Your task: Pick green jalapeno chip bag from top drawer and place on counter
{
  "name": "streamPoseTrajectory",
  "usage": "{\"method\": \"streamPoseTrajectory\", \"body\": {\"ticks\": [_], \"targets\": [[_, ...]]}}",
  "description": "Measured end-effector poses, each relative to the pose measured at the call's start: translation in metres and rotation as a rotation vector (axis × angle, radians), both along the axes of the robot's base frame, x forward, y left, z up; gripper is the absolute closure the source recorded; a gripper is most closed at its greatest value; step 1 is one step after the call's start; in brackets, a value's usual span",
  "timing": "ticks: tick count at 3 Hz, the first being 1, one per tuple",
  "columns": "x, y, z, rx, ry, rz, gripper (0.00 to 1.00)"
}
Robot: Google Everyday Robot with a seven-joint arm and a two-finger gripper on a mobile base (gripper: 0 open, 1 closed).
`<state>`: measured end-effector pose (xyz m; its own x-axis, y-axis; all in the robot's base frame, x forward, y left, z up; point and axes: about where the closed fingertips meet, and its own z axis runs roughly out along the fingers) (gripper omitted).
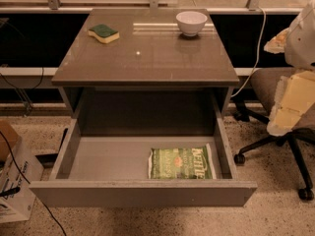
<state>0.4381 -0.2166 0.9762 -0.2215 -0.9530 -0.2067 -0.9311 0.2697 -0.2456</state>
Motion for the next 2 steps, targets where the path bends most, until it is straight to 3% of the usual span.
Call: {"method": "streamPoseTrajectory", "body": {"ticks": [1,2], "targets": [[0.0,0.0,0.0,0.0,0.0,0.0,0.0],[0.002,0.014,-0.017,0.054,0.024,0.027,0.0]]}}
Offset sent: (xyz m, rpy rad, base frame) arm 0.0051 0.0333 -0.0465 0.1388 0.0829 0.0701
